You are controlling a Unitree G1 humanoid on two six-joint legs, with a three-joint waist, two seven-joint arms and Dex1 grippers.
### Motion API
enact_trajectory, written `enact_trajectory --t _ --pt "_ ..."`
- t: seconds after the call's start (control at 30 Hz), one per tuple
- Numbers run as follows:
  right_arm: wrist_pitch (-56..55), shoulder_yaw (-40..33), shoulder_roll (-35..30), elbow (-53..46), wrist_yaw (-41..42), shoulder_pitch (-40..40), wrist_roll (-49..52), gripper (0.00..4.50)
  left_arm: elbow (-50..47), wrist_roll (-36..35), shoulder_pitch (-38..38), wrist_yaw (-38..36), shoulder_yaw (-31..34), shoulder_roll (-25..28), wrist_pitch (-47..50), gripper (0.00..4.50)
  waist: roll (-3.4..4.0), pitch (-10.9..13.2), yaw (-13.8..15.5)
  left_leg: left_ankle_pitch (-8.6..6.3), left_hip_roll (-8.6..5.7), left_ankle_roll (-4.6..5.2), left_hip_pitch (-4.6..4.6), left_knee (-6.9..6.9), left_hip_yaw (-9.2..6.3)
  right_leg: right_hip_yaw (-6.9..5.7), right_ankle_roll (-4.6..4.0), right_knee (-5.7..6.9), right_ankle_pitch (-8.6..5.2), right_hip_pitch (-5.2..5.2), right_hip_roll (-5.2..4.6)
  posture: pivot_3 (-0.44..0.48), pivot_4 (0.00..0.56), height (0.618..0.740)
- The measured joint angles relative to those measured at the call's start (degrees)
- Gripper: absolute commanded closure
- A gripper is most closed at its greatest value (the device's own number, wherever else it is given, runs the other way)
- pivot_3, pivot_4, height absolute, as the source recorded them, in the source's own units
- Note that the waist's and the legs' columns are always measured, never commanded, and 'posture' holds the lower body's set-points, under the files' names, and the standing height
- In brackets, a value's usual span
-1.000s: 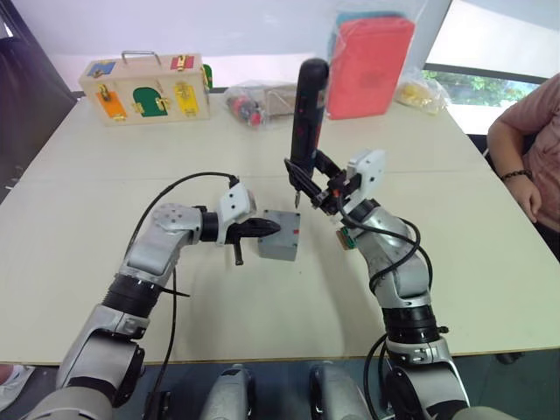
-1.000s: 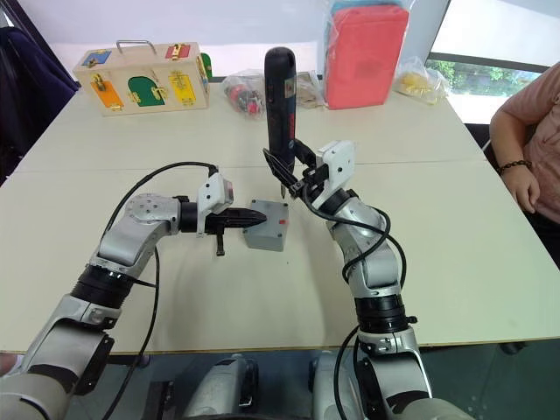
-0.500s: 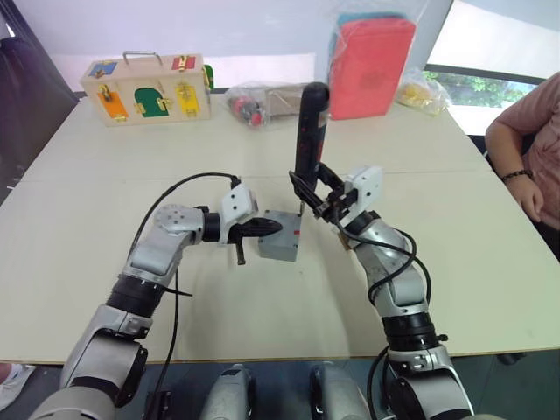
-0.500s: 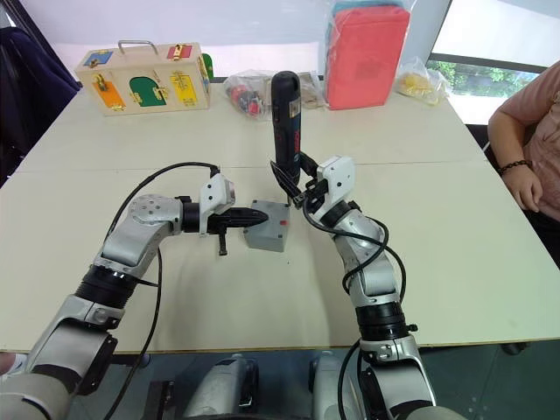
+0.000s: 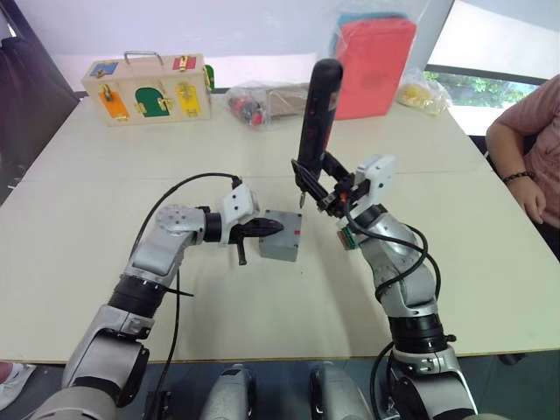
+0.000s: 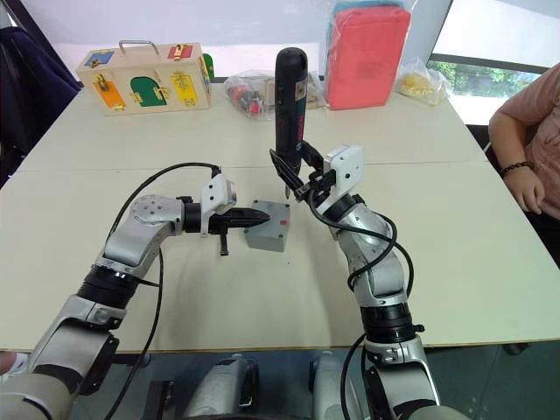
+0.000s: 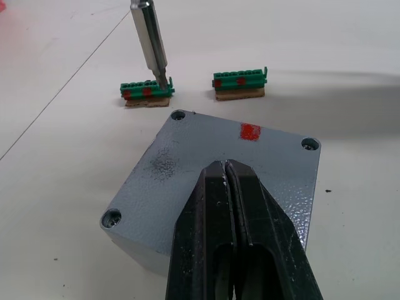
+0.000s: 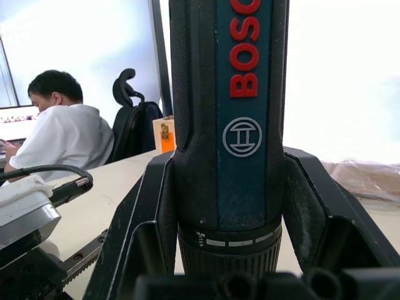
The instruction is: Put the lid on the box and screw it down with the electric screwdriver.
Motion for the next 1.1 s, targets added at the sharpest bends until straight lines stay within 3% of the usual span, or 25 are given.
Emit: enact_trajectory --t 1.1 --pt "-4.97 1.44 0.00 5.37 1.24 0.60 -0.66 2.71 -1.07 0.01 0.40 0.07 0.06 0.04 1.30 4.50 0.00 -0.02 -0.06 0.00 0.00 0.00 0.04 0.00 -0.01 0.00 0.00 0.01 0.00 0.03 0.00 0.000 0.150 0.730"
